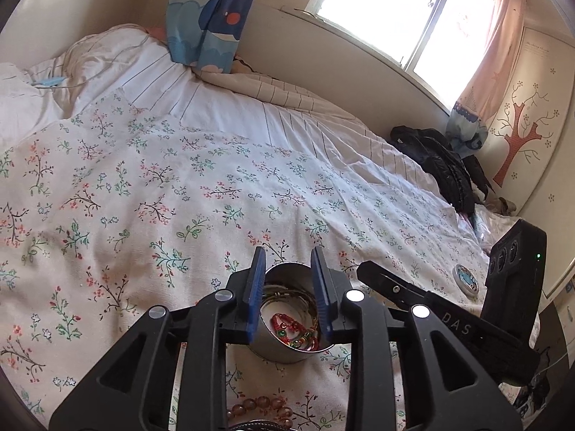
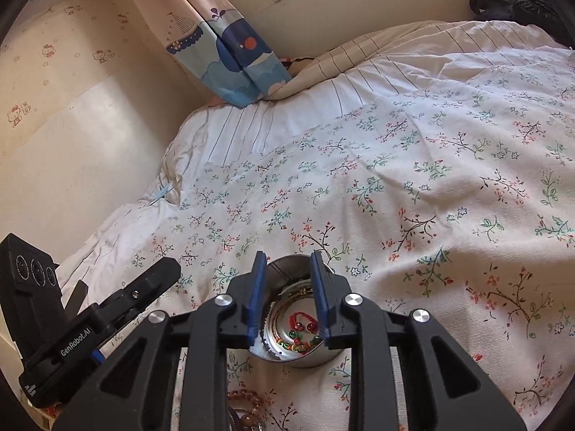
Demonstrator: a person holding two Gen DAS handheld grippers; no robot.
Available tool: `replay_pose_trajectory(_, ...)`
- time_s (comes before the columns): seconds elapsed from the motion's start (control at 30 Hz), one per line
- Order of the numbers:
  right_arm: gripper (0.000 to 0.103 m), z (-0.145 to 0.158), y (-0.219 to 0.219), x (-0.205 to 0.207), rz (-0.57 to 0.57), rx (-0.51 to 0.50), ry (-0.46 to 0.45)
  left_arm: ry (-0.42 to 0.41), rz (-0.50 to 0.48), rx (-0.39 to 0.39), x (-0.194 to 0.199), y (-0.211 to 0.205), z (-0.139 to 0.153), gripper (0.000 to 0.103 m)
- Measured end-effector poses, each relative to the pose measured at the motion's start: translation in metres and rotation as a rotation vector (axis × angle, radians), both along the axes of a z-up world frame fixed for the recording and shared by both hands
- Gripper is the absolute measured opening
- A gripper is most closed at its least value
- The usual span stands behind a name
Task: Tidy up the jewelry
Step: 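Move both open tools back to the bracelet pile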
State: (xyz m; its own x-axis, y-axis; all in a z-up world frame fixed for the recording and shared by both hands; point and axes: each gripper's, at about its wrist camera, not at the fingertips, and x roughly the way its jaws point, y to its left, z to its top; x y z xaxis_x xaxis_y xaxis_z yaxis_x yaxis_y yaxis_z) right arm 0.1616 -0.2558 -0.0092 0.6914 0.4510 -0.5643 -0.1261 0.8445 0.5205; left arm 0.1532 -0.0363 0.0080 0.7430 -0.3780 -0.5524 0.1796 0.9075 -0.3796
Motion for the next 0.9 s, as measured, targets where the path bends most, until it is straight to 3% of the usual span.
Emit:
replay_pose_trajectory(0.17, 0.026, 0.002, 0.005, -0.002, 0.011, -0.027, -0.008, -0.005, 0.013, 0.041, -0.002, -0.002, 0.0, 0.032)
replay_pose_trajectory(0.27, 0.027, 0.002, 0.006, -0.002, 0.007, -0.035, -0.006, -0.017, 0.031, 0.076, -0.004, -0.003, 0.001, 0.042)
replay_pose_trajectory(0.53, 0.053, 0.002, 0.009, -0.008, -0.007, -0.103, -0.006, -0.042, 0.079, 0.19, -0.014, -0.005, 0.004, 0.069)
replay_pose_trajectory(0.73, 0.063, 0.009, 0.008, -0.023, -0.019, -0.165, -0.032, 0.013, 0.105, 0.237, -0.021, 0.012, -0.004, 0.074)
replay_pose_trajectory(0.9, 0.064, 0.008, 0.002, -0.029, -0.036, -0.155, -0.012, 0.072, 0.127, 0.231, -0.035, 0.035, -0.015, 0.074)
